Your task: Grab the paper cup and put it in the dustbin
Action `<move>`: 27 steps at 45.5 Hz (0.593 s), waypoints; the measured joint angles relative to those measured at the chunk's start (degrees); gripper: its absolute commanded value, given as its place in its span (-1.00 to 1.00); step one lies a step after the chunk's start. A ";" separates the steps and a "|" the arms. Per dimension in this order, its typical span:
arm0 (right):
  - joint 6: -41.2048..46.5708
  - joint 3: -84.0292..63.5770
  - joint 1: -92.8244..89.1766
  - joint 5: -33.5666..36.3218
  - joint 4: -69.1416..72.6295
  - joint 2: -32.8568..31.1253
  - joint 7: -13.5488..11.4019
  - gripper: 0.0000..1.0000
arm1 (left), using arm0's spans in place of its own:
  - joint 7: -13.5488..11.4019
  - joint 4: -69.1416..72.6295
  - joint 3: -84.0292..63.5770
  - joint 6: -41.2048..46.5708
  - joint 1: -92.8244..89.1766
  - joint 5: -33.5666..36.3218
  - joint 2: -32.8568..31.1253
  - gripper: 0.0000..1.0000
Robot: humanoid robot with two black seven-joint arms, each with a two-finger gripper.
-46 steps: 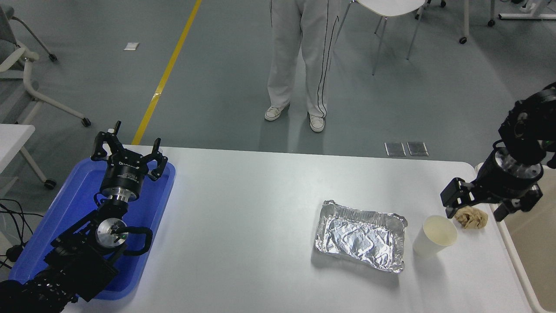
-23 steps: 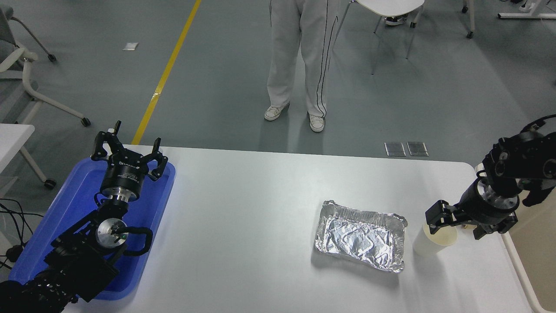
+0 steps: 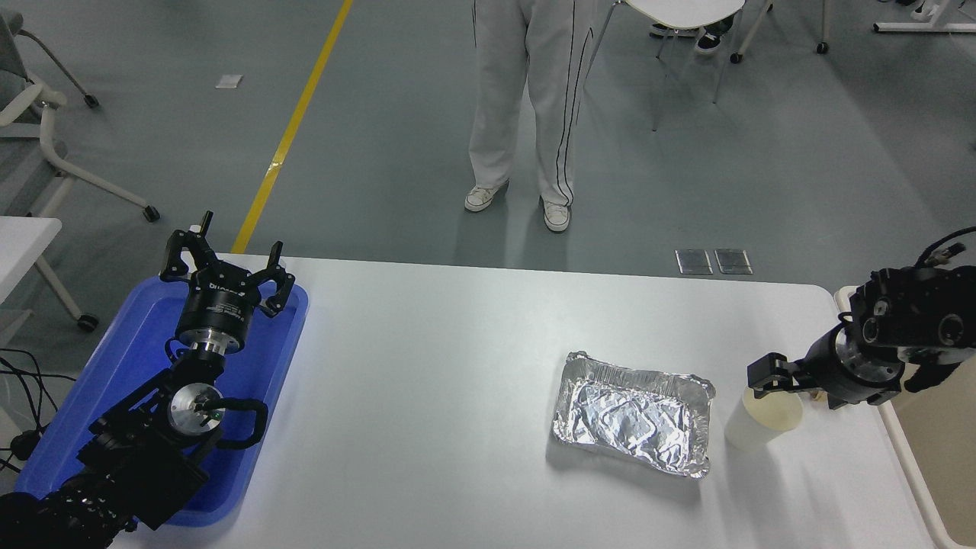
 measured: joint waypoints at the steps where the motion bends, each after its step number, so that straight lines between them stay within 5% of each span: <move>1: -0.12 0.10 -0.23 0.00 -0.10 0.01 0.00 1.00 | 0.00 0.00 0.00 0.00 0.00 0.00 0.00 1.00; 10: -1.11 0.84 -1.92 -0.01 -1.02 0.07 -0.02 0.97 | 0.00 0.00 0.00 0.00 0.00 0.00 0.00 1.00; 18: -2.67 1.10 -3.22 -0.01 -1.50 0.22 -0.02 0.63 | 0.00 0.00 0.00 0.00 0.00 0.00 0.00 1.00; 27: -3.64 1.23 -4.00 0.23 -1.72 0.30 -0.02 -0.52 | -0.01 0.00 0.01 0.00 0.00 0.00 -0.01 1.00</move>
